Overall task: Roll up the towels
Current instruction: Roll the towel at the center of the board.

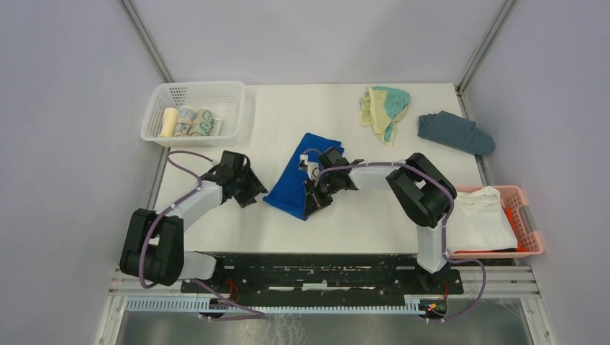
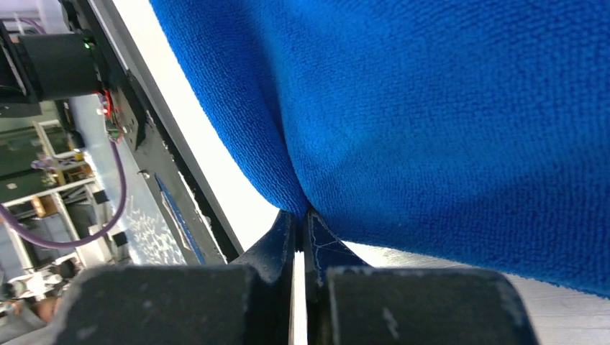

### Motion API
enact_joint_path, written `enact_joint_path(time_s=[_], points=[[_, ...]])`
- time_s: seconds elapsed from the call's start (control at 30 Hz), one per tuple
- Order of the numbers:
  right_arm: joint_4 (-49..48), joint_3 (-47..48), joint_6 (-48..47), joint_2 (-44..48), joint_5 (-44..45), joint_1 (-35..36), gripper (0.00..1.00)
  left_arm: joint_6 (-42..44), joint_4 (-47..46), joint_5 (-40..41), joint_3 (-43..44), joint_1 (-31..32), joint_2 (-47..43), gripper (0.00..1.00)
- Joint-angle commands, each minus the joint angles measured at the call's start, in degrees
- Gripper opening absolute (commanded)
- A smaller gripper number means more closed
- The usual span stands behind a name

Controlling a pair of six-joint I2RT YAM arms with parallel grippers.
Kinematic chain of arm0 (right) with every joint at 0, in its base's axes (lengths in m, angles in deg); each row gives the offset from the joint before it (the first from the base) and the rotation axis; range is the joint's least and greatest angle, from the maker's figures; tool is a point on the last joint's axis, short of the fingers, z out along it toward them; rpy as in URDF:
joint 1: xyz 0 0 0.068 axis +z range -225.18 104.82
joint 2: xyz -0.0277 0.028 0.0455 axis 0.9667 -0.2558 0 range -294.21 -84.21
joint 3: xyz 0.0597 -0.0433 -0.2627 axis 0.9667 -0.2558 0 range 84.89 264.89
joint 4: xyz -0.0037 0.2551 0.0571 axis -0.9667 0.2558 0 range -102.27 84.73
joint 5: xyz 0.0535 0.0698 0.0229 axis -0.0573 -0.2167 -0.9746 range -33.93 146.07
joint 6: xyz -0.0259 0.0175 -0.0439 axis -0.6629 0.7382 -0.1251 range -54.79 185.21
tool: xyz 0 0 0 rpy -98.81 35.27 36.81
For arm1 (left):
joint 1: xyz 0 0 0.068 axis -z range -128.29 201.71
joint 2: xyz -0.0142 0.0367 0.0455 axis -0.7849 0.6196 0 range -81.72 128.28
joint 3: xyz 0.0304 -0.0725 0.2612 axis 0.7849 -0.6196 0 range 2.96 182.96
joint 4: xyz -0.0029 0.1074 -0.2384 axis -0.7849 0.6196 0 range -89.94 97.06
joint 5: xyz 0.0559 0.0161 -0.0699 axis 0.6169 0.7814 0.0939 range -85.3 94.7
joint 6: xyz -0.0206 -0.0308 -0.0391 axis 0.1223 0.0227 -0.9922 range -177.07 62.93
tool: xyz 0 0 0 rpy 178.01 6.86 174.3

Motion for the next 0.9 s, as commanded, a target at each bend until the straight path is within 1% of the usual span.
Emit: enact_joint_path(time_s=[0.0,0.07,0.23,0.43,0.53,0.67,0.87], points=[[-0.25,2.82,2.19,-1.89,-2.96,-2.04,0.04,3.44,-1.44,-1.87,-3.98,-3.96,-6.89,0.62],[0.04,3.51,2.48,-2.20,-3.67,-2.66,0.05,4.19,-1.04,-3.06,-5.65,-4.96,-9.35,0.66],[1.95,5.90,2.16,-3.74,-5.39,-3.63,0.06,5.89,1.53,-7.04,-8.68,-5.09,-12.97,0.73],[3.44,7.26,1.69,-5.23,-6.24,-4.06,0.07,5.40,1.57,-9.82,-11.11,-4.84,-17.45,0.73],[3.72,7.71,1.64,-5.49,-6.60,-4.05,0.07,5.07,0.07,-10.84,-11.33,-4.32,-16.28,0.72],[4.66,8.36,1.17,-5.64,-6.61,-4.06,0.07,3.28,-4.41,-11.98,-11.22,-2.78,-13.02,0.71],[5.93,9.16,0.59,-5.50,-6.34,-4.08,0.08,1.63,-9.96,-11.12,-7.97,0.45,-6.16,0.68]])
